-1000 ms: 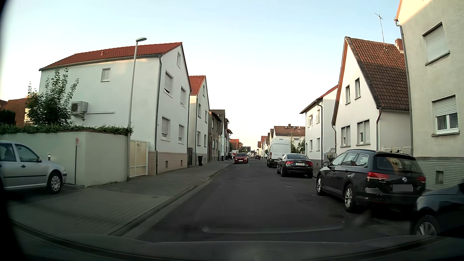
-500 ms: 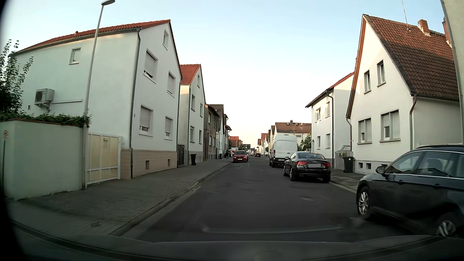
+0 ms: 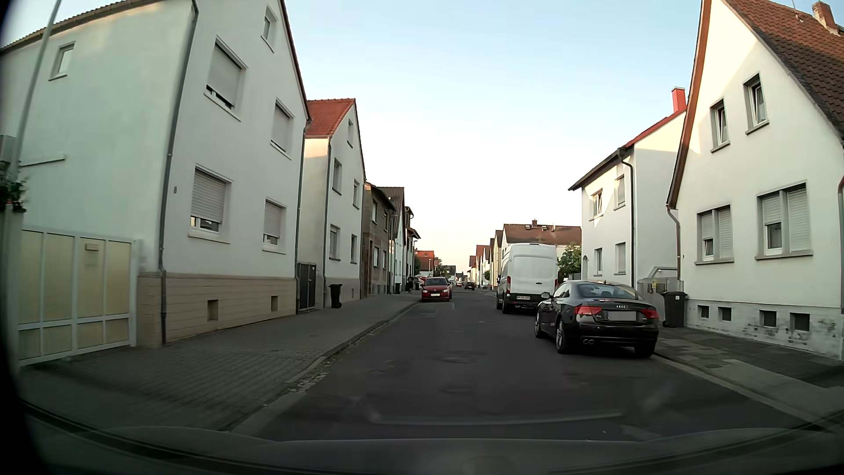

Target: Follow the waypoints while adhering to traffic rules and regulations

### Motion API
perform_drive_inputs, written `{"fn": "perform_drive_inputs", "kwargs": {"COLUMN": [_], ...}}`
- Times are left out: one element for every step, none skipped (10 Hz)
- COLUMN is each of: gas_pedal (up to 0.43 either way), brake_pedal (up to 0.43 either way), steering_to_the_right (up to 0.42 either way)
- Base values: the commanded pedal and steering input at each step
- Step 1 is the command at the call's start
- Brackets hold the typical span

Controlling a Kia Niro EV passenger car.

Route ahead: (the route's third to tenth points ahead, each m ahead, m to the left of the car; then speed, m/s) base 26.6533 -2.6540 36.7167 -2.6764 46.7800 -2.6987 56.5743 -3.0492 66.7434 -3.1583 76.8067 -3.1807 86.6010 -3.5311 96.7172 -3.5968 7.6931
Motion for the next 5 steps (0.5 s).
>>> {"fn": "perform_drive_inputs", "kwargs": {"gas_pedal": [0.047,0.020,0.000,0.000,0.000], "brake_pedal": [0.030,0.030,0.030,0.030,0.030], "steering_to_the_right": [0.000,0.000,-0.001,-0.002,-0.001]}}
